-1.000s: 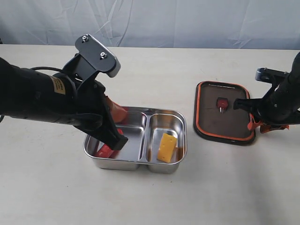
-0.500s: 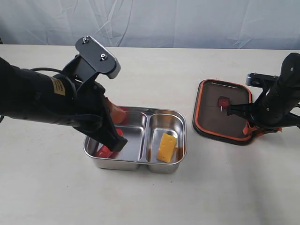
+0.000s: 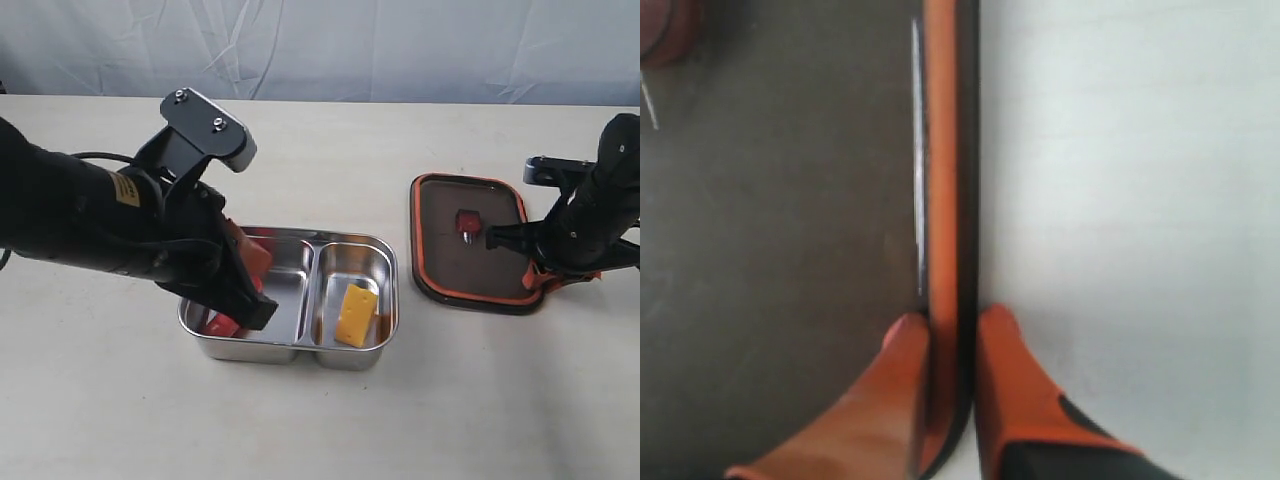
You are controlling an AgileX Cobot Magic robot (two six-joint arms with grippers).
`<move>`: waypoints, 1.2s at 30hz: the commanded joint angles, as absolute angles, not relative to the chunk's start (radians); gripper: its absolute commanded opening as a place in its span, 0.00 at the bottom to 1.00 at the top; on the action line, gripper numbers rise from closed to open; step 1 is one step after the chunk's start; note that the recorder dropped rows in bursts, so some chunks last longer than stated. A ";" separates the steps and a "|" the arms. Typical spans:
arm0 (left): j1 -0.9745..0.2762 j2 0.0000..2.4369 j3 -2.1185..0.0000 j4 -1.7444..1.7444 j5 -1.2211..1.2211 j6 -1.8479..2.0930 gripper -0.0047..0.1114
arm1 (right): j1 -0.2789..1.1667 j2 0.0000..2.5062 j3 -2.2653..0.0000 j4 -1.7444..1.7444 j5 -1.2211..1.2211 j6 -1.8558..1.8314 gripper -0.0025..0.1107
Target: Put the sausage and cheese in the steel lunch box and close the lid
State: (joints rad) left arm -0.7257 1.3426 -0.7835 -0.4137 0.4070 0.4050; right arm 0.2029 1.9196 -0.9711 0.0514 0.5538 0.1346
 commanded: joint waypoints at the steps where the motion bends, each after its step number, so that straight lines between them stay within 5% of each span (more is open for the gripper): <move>1: -0.707 1.333 -0.786 -0.464 0.449 0.400 0.17 | 0.201 1.879 -0.964 0.000 0.548 0.134 0.01; 10: -0.617 1.333 -0.786 -0.580 0.462 0.402 0.43 | 0.201 1.775 -0.964 -0.063 0.557 0.130 0.01; 23: -0.443 1.333 -0.888 -0.880 0.663 0.596 0.50 | 0.201 1.620 -0.962 -0.021 0.592 -0.033 0.01; 36: -0.230 1.381 -0.898 -1.387 0.934 0.910 0.50 | 0.201 1.501 -0.962 0.630 0.707 -0.533 0.01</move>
